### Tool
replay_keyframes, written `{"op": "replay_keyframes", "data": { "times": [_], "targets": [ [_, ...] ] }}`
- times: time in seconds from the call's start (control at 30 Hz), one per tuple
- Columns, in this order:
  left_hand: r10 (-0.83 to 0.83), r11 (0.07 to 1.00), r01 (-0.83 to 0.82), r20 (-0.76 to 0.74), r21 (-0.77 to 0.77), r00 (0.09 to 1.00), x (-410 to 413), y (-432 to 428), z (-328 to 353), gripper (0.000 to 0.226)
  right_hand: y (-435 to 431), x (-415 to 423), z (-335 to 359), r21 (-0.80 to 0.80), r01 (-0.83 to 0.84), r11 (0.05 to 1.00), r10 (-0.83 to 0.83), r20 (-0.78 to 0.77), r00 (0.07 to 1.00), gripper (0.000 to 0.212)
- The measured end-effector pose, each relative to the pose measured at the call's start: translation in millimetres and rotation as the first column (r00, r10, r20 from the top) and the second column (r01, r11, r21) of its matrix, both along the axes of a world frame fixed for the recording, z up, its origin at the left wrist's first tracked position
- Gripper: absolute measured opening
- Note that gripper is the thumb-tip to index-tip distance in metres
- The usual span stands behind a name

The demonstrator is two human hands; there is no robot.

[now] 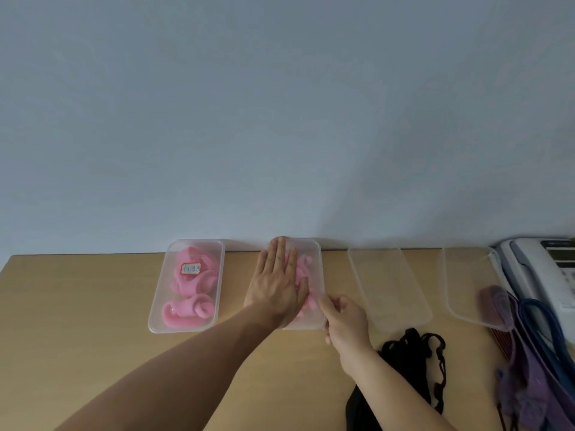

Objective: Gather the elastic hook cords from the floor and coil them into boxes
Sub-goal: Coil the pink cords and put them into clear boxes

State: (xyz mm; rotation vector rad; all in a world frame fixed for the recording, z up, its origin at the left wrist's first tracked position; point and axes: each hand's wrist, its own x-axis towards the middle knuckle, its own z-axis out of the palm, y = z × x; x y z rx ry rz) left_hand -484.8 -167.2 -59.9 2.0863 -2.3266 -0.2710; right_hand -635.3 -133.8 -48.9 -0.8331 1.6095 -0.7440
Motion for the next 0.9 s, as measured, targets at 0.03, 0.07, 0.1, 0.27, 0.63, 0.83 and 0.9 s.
{"op": "replay_keyframes", "data": {
  "times": [0.03, 0.07, 0.1, 0.27, 0.63, 0.83, 0.9],
  "targets": [
    [-0.002, 1.0, 0.002, 0.001, 0.002, 1.0, 0.0, -0.5, 0.4, 0.078, 2.5, 0.1, -1.7, -0.004, 0.023, 1.0, -0.023, 0.006, 1.0, 0.024],
    [-0.002, 1.0, 0.002, 0.003, 0.001, 1.0, -0.1, -0.6, 0.4, 0.078, 1.7, 0.9, -2.0, -0.008, 0.033, 0.999, -0.033, 0.003, 0.999, 0.023],
    [0.001, 1.0, -0.001, 0.004, 0.0, 1.0, 0.1, -0.2, 0.5, 0.077, 0.4, 1.6, -1.4, -0.009, 0.033, 0.999, -0.033, 0.005, 0.999, 0.023],
    [0.008, 1.0, -0.008, -0.011, 0.0, 1.0, 0.6, 1.0, 0.8, 0.073, 16.3, -8.4, -5.8, -0.027, -0.04, 0.999, 0.043, 0.115, 0.992, 0.021],
    [0.023, 1.0, -0.023, -0.082, -0.007, 0.996, 1.6, 3.2, 4.1, 0.071, 16.6, -15.6, -5.1, -0.076, -0.243, 0.967, 0.242, -0.021, 0.97, 0.019],
    [0.148, 0.989, -0.147, -0.022, 0.019, 0.989, -0.8, 16.8, 7.3, 0.081, -15.7, -18.4, -2.0, -0.055, -0.4, 0.915, 0.371, -0.276, 0.887, 0.038],
    [0.172, 0.982, -0.17, -0.014, 0.086, 0.985, -2.1, 26.5, 0.3, 0.077, -18.6, -17.4, -5.0, -0.059, -0.427, 0.902, 0.388, -0.321, 0.864, 0.04]
  ]
}}
